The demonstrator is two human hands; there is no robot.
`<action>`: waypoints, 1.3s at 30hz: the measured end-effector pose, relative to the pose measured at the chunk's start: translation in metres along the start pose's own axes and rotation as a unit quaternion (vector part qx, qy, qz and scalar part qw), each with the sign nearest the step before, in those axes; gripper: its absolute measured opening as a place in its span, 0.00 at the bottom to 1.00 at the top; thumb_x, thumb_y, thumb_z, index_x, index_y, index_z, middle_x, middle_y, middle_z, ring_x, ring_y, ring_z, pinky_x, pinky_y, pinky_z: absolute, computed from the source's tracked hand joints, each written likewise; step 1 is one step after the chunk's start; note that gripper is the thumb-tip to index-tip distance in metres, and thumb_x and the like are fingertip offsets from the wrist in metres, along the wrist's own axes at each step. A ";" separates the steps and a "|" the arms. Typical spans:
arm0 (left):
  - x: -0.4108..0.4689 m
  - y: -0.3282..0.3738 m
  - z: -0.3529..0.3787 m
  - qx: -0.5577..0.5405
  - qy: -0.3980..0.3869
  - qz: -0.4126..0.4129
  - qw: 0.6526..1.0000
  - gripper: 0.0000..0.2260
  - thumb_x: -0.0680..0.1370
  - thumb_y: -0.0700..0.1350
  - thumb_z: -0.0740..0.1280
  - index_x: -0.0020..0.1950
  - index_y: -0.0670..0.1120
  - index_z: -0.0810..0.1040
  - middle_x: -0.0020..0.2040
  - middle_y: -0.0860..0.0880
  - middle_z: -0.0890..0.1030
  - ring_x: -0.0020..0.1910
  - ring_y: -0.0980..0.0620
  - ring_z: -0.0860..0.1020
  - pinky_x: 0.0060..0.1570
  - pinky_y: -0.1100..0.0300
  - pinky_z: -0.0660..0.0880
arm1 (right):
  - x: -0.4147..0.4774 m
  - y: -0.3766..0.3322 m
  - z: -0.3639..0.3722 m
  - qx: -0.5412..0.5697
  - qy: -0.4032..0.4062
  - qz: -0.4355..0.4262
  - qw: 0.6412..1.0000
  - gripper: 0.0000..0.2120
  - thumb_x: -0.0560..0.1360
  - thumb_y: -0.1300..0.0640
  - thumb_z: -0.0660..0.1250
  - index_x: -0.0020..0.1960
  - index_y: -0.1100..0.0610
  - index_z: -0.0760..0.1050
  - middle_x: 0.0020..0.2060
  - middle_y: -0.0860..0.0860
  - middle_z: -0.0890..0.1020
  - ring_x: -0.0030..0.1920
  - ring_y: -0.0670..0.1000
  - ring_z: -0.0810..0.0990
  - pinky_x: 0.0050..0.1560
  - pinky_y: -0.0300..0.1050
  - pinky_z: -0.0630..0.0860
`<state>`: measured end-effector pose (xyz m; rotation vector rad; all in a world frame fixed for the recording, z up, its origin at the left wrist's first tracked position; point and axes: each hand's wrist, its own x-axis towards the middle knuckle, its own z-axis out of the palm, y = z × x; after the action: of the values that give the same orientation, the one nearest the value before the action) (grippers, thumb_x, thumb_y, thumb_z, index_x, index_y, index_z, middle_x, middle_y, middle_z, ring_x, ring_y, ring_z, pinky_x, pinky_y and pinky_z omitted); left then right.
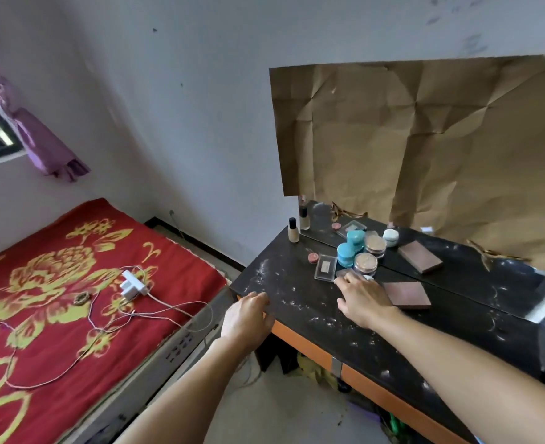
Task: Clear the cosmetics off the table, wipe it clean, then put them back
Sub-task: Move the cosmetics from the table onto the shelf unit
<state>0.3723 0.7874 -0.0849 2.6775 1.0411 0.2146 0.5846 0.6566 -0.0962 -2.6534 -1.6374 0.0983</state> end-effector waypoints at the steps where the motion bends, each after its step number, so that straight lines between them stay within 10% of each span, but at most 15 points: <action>1: 0.016 -0.005 0.003 -0.002 -0.006 -0.001 1.000 0.09 0.74 0.48 0.62 0.52 0.48 0.75 0.49 0.51 0.78 0.51 0.48 0.77 0.47 0.54 0.74 | 0.014 0.003 0.002 0.002 -0.008 0.003 1.000 0.16 0.77 0.49 0.60 0.62 0.53 0.69 0.61 0.54 0.74 0.61 0.56 0.73 0.56 0.49 0.72; 31: 0.457 -0.084 0.153 -0.194 -0.251 -0.014 0.948 0.32 0.70 0.44 0.73 0.71 0.48 0.64 0.65 0.45 0.71 0.62 0.44 0.72 0.60 0.51 0.70 | 0.313 0.025 0.149 0.112 -0.139 0.169 0.969 0.22 0.74 0.54 0.65 0.66 0.53 0.65 0.61 0.53 0.70 0.55 0.55 0.78 0.49 0.47 0.77; 35: 0.474 -0.076 0.176 -0.208 -0.272 -0.019 0.939 0.28 0.68 0.44 0.73 0.67 0.49 0.70 0.61 0.47 0.74 0.58 0.45 0.75 0.58 0.51 0.73 | 0.316 0.032 0.166 0.111 -0.117 0.146 0.976 0.17 0.73 0.56 0.66 0.60 0.55 0.69 0.56 0.53 0.73 0.52 0.53 0.78 0.47 0.46 0.76; 39: 0.469 -0.073 0.188 -0.187 -0.250 -0.027 0.949 0.04 0.71 0.47 0.68 0.45 0.51 0.77 0.43 0.51 0.79 0.43 0.48 0.78 0.43 0.54 0.76 | 0.313 0.038 0.172 0.125 -0.100 0.136 0.978 0.18 0.72 0.54 0.69 0.60 0.54 0.71 0.54 0.53 0.75 0.52 0.53 0.79 0.47 0.45 0.77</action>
<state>0.7127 1.1228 -0.2655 2.1871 0.8098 -0.2467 0.7471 0.9168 -0.2834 -2.7183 -1.1943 0.5551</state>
